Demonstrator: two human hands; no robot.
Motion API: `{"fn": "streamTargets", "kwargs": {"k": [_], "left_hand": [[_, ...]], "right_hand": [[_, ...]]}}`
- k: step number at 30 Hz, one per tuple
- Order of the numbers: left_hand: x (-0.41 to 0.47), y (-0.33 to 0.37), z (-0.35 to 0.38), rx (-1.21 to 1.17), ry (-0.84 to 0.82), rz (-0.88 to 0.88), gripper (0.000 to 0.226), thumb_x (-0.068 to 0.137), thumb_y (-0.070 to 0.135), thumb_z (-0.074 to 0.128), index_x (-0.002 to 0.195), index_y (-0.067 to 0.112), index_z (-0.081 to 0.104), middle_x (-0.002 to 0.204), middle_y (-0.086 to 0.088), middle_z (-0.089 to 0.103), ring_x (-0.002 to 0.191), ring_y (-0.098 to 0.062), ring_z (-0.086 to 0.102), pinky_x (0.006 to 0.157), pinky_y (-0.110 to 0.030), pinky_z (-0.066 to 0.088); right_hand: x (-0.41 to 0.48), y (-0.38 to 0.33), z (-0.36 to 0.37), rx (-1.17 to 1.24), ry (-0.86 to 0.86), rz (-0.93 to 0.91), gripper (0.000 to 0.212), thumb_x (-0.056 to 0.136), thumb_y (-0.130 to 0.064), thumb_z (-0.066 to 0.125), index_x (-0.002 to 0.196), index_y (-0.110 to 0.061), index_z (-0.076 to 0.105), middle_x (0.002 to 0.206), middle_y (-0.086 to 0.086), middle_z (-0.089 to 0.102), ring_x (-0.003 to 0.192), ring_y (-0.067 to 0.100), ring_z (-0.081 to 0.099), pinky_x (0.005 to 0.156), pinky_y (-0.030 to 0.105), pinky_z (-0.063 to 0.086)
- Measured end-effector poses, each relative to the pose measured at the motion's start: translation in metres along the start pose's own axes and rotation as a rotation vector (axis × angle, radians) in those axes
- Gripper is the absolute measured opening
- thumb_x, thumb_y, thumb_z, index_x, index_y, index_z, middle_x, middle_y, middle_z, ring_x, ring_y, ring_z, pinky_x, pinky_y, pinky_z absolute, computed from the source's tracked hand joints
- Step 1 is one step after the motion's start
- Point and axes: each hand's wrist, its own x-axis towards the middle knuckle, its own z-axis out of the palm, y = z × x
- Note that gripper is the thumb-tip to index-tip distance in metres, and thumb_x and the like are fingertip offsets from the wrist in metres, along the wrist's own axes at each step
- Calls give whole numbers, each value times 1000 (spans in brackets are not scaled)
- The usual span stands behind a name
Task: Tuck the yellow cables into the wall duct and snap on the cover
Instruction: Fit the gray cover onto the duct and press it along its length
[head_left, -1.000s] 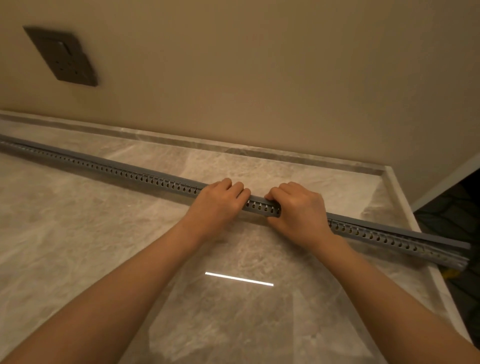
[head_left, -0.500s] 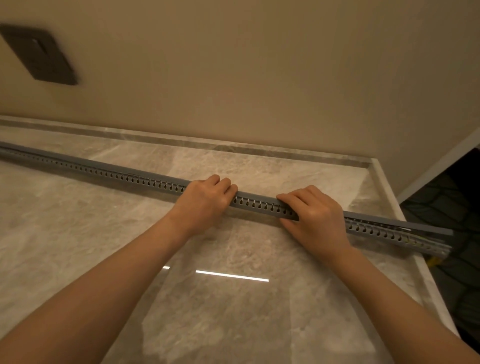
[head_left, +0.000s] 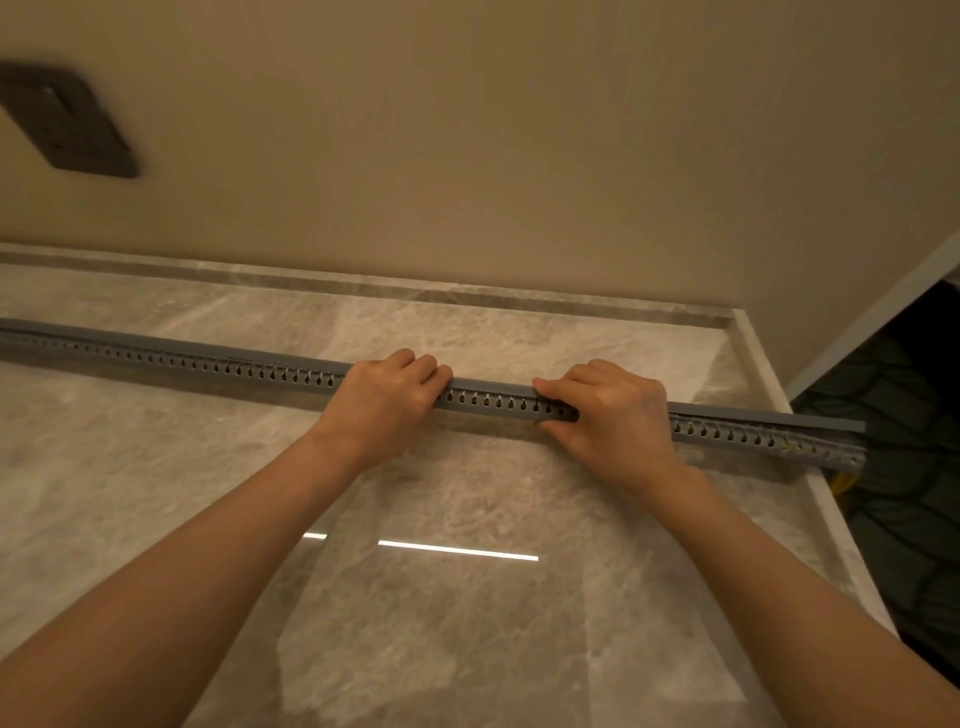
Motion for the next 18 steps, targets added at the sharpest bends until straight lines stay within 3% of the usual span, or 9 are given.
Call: {"fn": "streamTargets", "kwargs": {"k": [9,14,18], "left_hand": [[7,8,-6,-40,-43,-45,23,61,15,80,75,3,67,68,-10,65,57,-26,60,41,-29,44],[25,36,-6,-113,16,-3,26,73,18,75,92,4,67,83,-9,67,73,-26,63,52,-33,49],[35,52,-5,-139,30,-26,20,65,13,81,79,7,69,70,-6,66,61,-22,61,42,-27,44]], "right_hand": [[3,7,2,73,-28,-7,35,57,-20,88,88,-12,75,72,2,70,65,22,64,46,31,49],[2,5,4,74,-2,8,30,60,-19,86,88,-12,75,71,2,70,64,21,63,48,30,49],[-3,4,7,81,18,22,22,69,-21,81,88,-13,75,71,0,69,63,19,61,48,29,47]]}}
